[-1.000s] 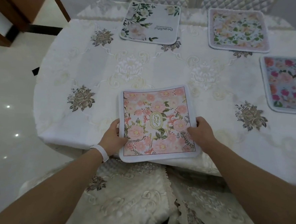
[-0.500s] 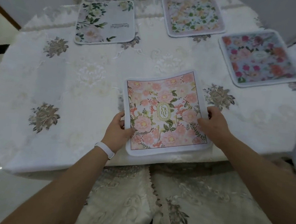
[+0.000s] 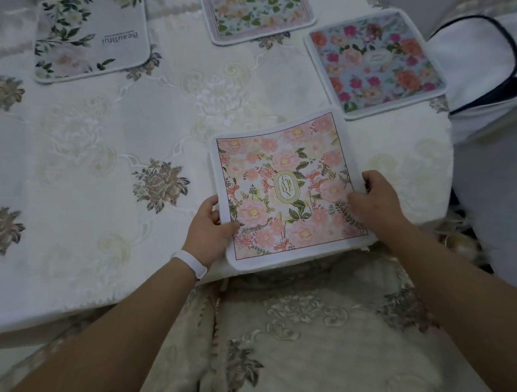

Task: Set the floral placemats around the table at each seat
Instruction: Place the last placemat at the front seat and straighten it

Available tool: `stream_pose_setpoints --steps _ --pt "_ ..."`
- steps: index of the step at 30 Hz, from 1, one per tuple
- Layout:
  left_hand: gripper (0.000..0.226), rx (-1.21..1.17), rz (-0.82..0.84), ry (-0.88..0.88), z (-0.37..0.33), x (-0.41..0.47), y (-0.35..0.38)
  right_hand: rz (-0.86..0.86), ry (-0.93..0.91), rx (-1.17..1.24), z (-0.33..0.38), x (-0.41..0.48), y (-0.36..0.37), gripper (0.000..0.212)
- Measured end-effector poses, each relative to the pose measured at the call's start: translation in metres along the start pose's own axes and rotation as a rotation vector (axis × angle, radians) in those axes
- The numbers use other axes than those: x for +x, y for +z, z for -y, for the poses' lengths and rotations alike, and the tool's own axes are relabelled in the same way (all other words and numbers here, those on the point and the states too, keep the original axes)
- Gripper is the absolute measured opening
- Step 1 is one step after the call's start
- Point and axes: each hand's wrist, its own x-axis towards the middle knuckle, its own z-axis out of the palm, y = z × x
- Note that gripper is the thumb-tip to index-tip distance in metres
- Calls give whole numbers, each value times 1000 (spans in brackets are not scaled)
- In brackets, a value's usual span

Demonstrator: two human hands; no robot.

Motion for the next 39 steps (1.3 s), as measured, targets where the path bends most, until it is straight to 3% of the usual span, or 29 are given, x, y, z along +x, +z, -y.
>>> stream_pose_setpoints --steps 12,16,21,25,39 --pt "54 564 -87 118 12 -15 9 38 -38 -159 -21 14 1 53" --pt "80 926 -75 207 29 -21 -2 53 -147 -456 -32 4 -4 62" --pt "101 1121 70 345 44 -25 -8 224 -315 -660 -46 -8 -19 78" --pt "110 1196 85 373 50 -23 -8 316 -340 -738 -52 -9 -27 92" --pt "105 1234 76 432 49 -19 8 392 -393 -794 -69 -5 -43 117"
